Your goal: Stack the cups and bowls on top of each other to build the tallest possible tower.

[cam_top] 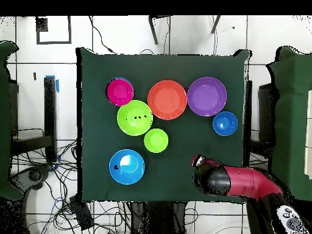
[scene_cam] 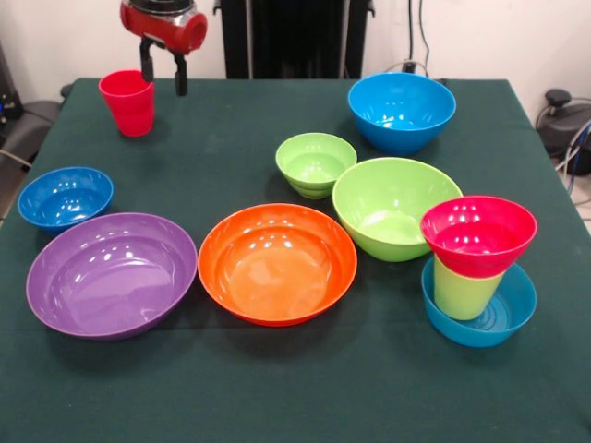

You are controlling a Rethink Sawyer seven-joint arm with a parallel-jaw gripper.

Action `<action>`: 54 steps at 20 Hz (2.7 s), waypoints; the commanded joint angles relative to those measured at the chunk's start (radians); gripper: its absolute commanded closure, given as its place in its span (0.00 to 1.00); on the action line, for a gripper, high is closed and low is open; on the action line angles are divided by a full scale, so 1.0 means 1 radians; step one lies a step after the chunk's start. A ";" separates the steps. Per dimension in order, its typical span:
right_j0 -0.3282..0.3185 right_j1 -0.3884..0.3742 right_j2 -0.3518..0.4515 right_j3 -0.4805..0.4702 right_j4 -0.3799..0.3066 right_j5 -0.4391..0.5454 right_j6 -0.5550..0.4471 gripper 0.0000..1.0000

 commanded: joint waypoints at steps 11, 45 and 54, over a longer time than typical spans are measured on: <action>0.008 0.084 0.062 -0.019 -0.187 0.010 -0.143 0.00; -0.039 0.149 0.044 -0.033 -0.335 -0.074 -0.084 0.00; 0.022 0.181 -0.026 -0.066 -0.397 -0.141 0.004 0.00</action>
